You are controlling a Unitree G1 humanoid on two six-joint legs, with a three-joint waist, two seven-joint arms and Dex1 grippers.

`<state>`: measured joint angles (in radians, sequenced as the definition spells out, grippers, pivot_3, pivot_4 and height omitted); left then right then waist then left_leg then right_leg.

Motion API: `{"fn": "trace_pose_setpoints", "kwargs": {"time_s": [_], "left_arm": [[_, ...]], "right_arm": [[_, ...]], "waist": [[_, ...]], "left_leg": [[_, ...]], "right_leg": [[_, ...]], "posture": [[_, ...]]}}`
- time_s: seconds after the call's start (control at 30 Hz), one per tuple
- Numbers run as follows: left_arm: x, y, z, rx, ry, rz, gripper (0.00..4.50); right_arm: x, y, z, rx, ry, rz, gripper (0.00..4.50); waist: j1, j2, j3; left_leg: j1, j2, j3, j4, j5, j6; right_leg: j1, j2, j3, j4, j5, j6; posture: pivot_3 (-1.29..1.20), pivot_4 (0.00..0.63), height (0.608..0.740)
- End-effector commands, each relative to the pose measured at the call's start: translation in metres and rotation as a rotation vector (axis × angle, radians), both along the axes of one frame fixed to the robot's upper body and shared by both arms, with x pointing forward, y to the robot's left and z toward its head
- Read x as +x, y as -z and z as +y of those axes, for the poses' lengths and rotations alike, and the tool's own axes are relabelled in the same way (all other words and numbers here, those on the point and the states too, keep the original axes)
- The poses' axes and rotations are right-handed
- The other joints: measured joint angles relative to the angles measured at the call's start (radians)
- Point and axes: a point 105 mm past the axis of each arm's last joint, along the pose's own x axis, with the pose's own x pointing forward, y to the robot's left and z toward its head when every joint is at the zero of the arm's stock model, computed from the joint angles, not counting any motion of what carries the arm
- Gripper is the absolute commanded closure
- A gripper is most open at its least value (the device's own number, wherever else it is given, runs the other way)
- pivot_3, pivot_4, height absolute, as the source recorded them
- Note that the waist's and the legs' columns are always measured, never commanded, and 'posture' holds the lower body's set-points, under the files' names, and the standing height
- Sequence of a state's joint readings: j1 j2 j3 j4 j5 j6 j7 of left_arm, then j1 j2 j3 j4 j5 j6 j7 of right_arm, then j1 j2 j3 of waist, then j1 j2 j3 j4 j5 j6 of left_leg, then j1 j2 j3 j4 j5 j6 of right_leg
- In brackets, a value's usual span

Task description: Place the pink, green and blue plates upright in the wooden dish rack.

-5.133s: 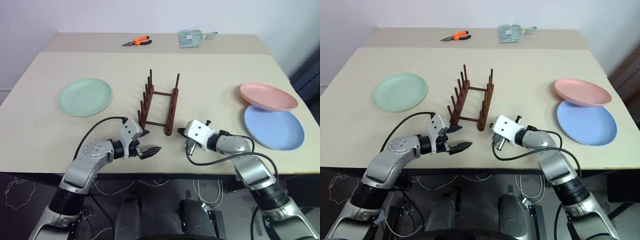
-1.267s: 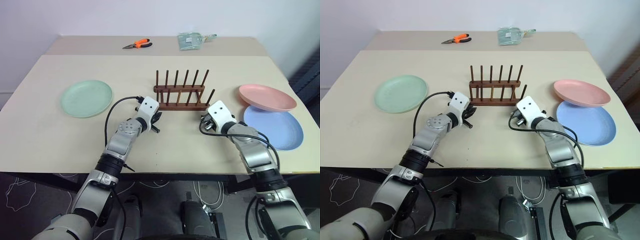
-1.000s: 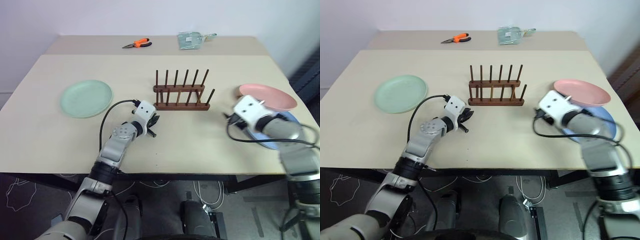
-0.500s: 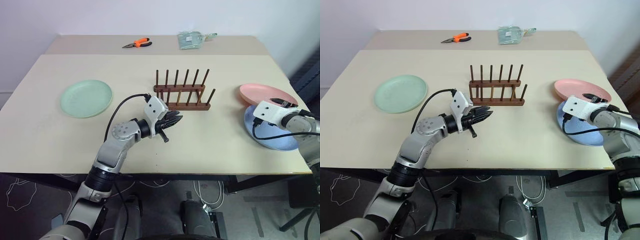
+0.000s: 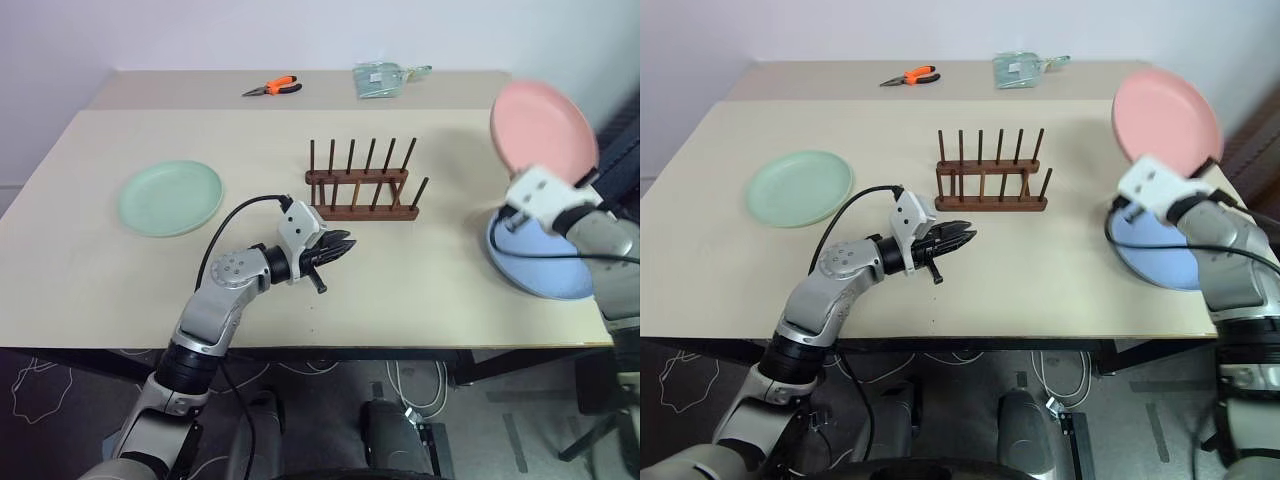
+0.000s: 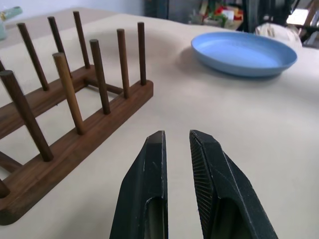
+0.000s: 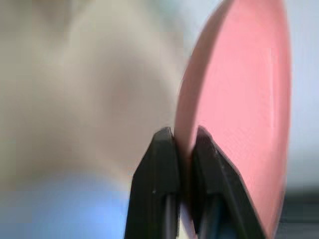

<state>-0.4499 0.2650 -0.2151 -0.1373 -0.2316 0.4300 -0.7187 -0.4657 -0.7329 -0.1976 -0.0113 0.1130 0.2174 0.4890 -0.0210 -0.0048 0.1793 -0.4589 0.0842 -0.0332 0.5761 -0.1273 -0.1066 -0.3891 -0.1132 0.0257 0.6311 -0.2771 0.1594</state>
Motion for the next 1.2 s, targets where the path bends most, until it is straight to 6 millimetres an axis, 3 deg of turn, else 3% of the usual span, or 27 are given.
{"fn": "trace_pose_setpoints", "kwargs": {"time_s": [0.03, 0.1, 0.33, 0.73, 0.9, 0.93, 1.0, 1.13, 1.2], "left_arm": [[0.000, -0.014, 0.002, -0.028, 0.023, -0.039, 3.75], [-0.003, -0.018, 0.002, -0.052, 0.049, -0.035, 3.75], [-0.011, -0.025, 0.005, -0.081, 0.106, -0.029, 3.75], [-0.017, -0.015, 0.010, -0.066, 0.074, 0.000, 3.75], [-0.017, -0.013, 0.011, -0.067, 0.061, 0.008, 3.75], [-0.017, -0.013, 0.011, -0.081, 0.060, 0.027, 3.75], [-0.017, -0.014, 0.011, -0.108, 0.069, 0.062, 3.22], [-0.012, -0.011, 0.015, -0.067, 0.024, 0.035, 1.40], [-0.005, -0.013, 0.020, -0.076, -0.027, 0.012, 0.33]], "right_arm": [[-0.042, -0.066, 0.043, 0.479, -0.418, -0.051, 4.48], [-0.052, -0.077, 0.052, 0.610, -0.543, -0.014, 4.48], [-0.043, -0.075, 0.058, 0.755, -0.650, 0.138, 4.48], [-0.009, -0.042, 0.058, 0.828, -0.624, 0.293, 4.48], [0.012, -0.030, 0.057, 0.801, -0.526, 0.319, 4.48], [0.017, -0.031, 0.055, 0.801, -0.499, 0.302, 3.72], [0.027, -0.036, 0.048, 0.766, -0.419, 0.221, 2.93], [0.035, -0.045, 0.038, 0.686, -0.313, 0.102, 0.94], [0.035, -0.053, 0.028, 0.649, -0.263, 0.028, 0.87]], "waist": [[0.010, 0.001, 0.000], [0.025, 0.001, 0.000], [0.031, 0.001, 0.000], [0.026, 0.001, 0.000], [0.025, 0.001, 0.000], [0.023, 0.001, 0.000], [0.022, 0.001, 0.000], [0.024, 0.001, 0.001], [0.028, 0.001, 0.001]], "left_leg": [[0.000, 0.000, 0.000, 0.001, 0.000, 0.000], [-0.002, -0.001, -0.001, 0.002, 0.000, 0.000], [-0.003, -0.001, -0.001, 0.002, -0.001, 0.001], [-0.003, -0.001, -0.001, 0.001, -0.001, 0.001], [-0.003, -0.001, 0.000, 0.002, -0.001, 0.001], [-0.003, -0.001, 0.000, 0.002, -0.001, 0.001], [-0.003, -0.001, 0.000, 0.002, -0.001, 0.001], [-0.004, -0.001, 0.000, 0.001, -0.001, 0.001], [-0.004, -0.001, 0.000, 0.000, -0.001, 0.001]], "right_leg": [[0.000, 0.000, 0.000, 0.000, 0.000, 0.000], [0.001, 0.000, 0.000, -0.001, 0.000, -0.001], [0.000, 0.000, 0.000, -0.002, -0.002, -0.005], [-0.001, 0.000, 0.000, -0.001, -0.002, -0.004], [-0.001, 0.000, 0.000, -0.001, -0.002, -0.004], [-0.001, 0.000, 0.000, -0.001, -0.002, -0.004], [-0.002, 0.000, 0.000, -0.001, -0.002, -0.004], [-0.003, 0.000, 0.000, -0.001, -0.002, -0.004], [-0.003, 0.000, 0.000, -0.001, 0.000, -0.001]], "posture": [[0.00, 0.150, 0.740], [0.00, 0.150, 0.740], [0.00, 0.150, 0.740], [0.00, 0.150, 0.740], [0.00, 0.150, 0.740], [0.00, 0.150, 0.740], [0.00, 0.150, 0.740], [0.00, 0.150, 0.740], [0.00, 0.150, 0.740]]}}
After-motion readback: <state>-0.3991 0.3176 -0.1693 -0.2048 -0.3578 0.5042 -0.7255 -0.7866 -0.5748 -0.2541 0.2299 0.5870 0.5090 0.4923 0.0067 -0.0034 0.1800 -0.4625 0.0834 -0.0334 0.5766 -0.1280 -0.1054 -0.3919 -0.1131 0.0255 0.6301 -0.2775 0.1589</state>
